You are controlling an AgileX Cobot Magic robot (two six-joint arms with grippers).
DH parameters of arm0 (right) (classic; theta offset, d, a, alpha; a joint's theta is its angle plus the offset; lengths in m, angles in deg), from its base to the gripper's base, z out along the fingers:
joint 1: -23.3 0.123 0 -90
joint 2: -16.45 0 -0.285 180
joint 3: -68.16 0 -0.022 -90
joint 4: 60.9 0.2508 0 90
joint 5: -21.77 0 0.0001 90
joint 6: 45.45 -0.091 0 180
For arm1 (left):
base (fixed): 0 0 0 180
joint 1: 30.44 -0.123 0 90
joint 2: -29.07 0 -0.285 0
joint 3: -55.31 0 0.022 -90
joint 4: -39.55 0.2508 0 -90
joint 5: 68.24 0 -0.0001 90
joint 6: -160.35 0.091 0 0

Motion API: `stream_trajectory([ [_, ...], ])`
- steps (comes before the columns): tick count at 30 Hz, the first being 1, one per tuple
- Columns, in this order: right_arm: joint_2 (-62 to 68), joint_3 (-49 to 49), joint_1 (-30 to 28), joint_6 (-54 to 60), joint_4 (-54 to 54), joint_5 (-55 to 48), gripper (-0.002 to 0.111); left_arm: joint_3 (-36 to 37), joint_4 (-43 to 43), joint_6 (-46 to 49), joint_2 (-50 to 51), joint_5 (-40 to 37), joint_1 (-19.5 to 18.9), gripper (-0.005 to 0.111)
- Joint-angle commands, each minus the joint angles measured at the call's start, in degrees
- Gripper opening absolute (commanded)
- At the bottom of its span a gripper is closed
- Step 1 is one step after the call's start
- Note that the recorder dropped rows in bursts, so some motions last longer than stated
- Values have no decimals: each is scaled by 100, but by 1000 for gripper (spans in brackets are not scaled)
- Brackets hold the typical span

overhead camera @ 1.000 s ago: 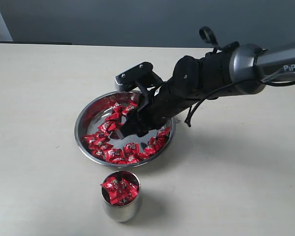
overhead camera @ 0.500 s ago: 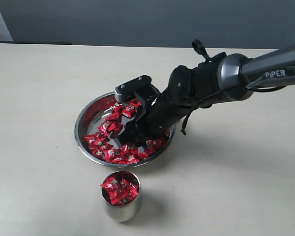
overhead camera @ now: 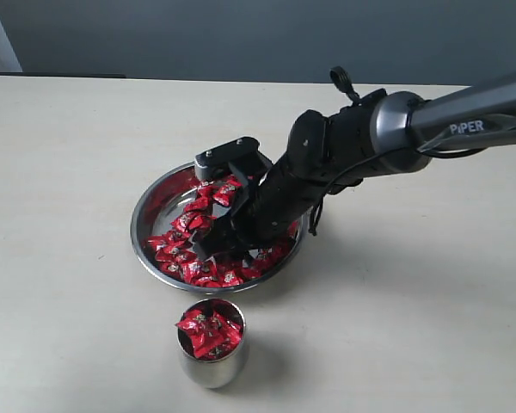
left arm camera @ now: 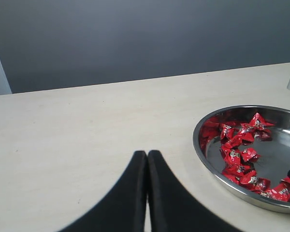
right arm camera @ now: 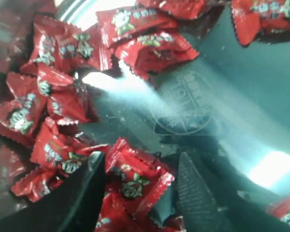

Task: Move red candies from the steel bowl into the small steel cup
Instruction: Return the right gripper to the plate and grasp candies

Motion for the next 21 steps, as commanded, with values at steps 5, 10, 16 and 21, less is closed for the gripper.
stream_trajectory([
  [5, 122, 22, -22, 42, 37, 10, 25, 21, -31, 1, -26, 14, 4, 0],
  [10, 110, 22, -22, 42, 37, 87, -1, 21, -31, 1, -26, 14, 4, 0],
  [16, -185, 22, -22, 25, 37, 57, -1, 21, -31, 1, -26, 14, 4, 0],
  [21, -764, 22, -22, 25, 37, -349, -1, 21, -31, 1, -26, 14, 4, 0],
])
